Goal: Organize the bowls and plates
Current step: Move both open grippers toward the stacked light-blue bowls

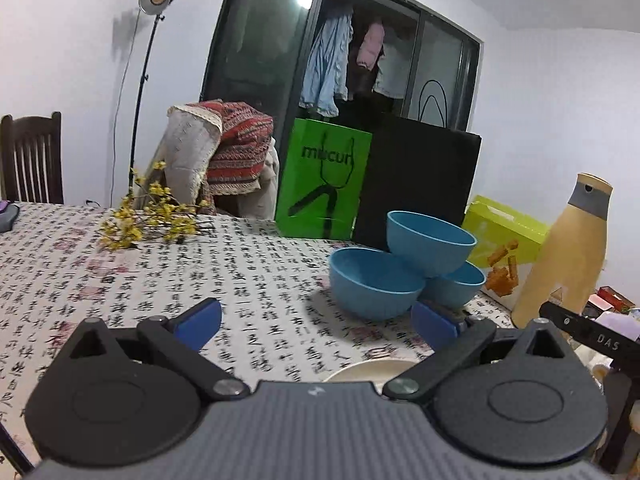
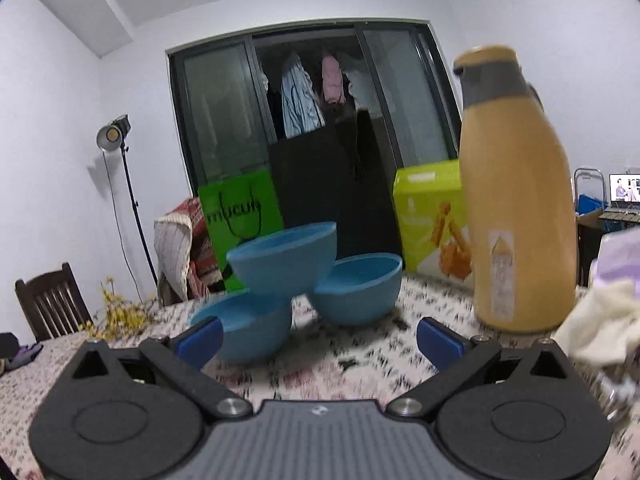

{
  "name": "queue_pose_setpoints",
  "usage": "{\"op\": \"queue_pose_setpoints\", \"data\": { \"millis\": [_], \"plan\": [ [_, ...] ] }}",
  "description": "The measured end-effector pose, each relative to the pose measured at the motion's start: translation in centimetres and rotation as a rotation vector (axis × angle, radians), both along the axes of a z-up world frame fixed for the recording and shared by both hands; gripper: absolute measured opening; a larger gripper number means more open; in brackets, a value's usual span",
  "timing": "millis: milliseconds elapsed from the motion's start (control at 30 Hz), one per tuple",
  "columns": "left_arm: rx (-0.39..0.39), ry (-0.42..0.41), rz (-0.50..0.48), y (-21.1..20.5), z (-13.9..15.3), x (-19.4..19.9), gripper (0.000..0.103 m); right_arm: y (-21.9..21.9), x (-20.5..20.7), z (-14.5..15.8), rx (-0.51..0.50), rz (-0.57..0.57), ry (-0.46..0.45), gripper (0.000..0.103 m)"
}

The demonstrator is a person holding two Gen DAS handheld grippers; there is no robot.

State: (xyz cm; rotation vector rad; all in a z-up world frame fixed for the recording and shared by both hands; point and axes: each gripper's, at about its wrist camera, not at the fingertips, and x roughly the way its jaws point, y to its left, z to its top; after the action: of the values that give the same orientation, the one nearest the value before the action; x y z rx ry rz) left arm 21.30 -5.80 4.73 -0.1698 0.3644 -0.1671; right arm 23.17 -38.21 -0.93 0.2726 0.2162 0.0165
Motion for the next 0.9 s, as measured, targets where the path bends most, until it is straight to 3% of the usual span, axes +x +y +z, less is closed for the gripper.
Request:
{"op": "queue_pose_setpoints", "data": {
  "millis": [133,367,900],
  "plan": [
    [-0.043,0.028,-0.025,-1.0,0.9,1.3,0.103,-1.1,0.6,2.0,-0.009,0.007,0.01,0.103],
    [-0.024,0.026,-0.056,-3.2,3.1,3.3,0.103,-2.5,2.7,4.2,-0.032,0.004,0.05,0.103],
    [0.046,0.064,-0.015,-6.6,7.4,8.3,0.103,-3.4,8.3,8.2,-0.012,0.018,0.138,0.103]
  ]
}}
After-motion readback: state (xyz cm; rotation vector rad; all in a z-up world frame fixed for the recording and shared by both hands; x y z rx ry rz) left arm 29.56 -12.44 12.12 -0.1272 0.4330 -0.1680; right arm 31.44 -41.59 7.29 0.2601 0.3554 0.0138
